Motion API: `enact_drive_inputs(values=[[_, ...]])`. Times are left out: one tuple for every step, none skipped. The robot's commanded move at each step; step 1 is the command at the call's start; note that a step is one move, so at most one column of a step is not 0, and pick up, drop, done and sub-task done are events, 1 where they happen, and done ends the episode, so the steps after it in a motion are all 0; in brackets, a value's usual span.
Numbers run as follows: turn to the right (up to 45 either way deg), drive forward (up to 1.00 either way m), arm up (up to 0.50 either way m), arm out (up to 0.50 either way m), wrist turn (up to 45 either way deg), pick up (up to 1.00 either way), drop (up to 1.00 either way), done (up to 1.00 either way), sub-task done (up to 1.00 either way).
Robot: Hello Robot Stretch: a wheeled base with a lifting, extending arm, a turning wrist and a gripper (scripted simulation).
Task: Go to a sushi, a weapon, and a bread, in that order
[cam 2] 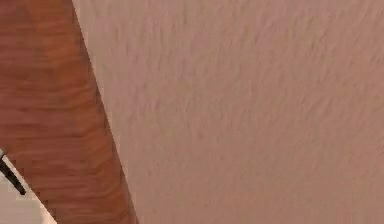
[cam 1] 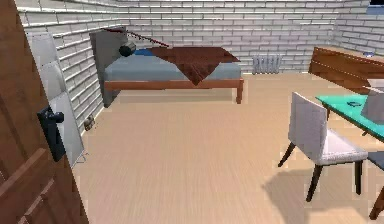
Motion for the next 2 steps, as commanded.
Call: enact_drive_inputs(values=[[-18.0, 0.0, 0.0, 0.0, 0.0, 0.0, 0.0, 0.0, 0.0], [0.0, 0.15, 0.0, 0.0, 0.0, 0.0, 0.0, 0.0, 0.0]])
